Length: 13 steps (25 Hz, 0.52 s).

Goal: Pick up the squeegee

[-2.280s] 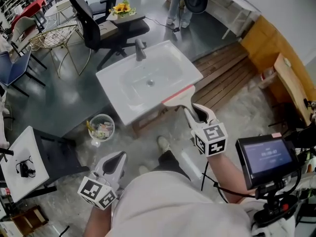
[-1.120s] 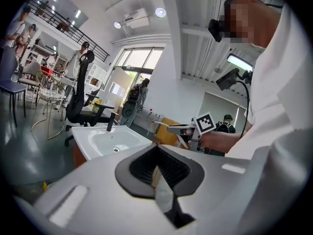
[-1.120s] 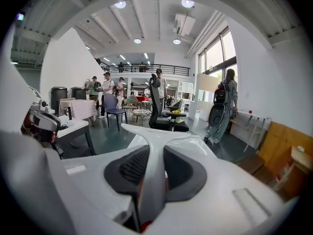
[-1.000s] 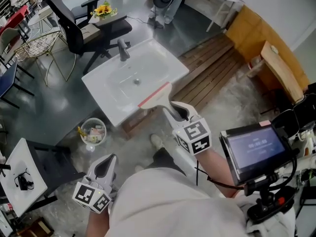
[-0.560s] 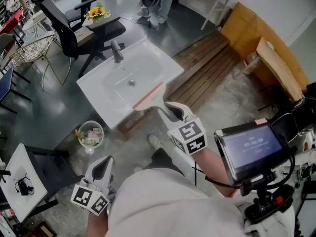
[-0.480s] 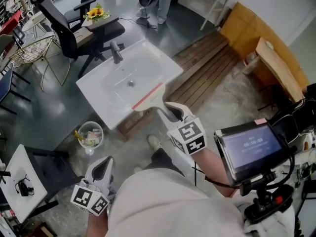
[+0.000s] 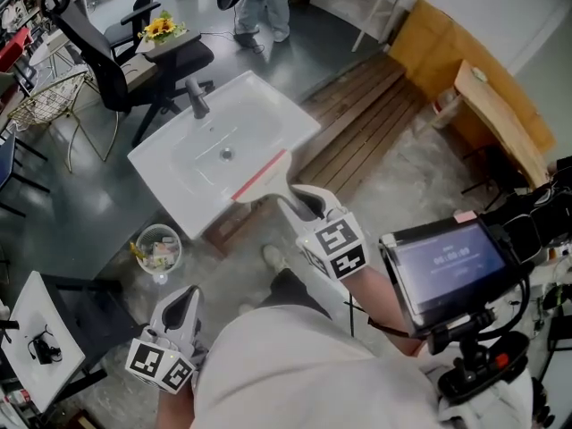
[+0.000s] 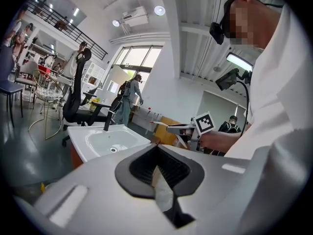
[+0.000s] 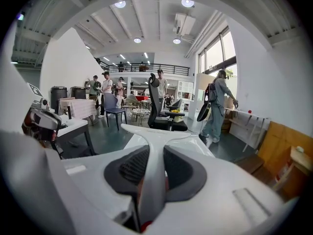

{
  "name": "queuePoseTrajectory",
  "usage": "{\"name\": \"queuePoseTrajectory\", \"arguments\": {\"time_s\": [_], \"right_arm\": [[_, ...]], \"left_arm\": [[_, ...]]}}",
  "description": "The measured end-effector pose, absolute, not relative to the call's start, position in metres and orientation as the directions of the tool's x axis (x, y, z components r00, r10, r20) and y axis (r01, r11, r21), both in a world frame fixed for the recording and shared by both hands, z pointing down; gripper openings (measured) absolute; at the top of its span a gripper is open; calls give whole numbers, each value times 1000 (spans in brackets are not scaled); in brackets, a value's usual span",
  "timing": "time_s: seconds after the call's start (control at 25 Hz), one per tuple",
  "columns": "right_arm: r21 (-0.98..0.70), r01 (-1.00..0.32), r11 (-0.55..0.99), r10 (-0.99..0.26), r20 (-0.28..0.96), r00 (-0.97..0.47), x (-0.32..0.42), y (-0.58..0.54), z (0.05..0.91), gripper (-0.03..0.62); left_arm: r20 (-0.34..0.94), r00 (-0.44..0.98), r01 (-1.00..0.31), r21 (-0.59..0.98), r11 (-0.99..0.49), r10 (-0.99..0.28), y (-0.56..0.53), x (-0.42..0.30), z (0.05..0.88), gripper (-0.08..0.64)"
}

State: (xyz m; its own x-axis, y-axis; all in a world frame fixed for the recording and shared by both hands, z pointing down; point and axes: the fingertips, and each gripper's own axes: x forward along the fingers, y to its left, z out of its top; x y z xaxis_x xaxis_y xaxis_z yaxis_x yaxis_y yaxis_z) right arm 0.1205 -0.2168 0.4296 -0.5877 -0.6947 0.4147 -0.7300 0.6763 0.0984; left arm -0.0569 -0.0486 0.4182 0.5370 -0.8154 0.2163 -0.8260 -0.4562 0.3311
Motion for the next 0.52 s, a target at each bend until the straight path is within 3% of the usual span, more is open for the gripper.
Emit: {"name": "queuePoseTrajectory", "arguments": {"time_s": [0.52], "right_arm": [[102,-745,659,-706,426,-566,115,-216,424,97]], "left_arm": [[222,552,-815,344,-465,-804,-50,-67,412,8]]}}
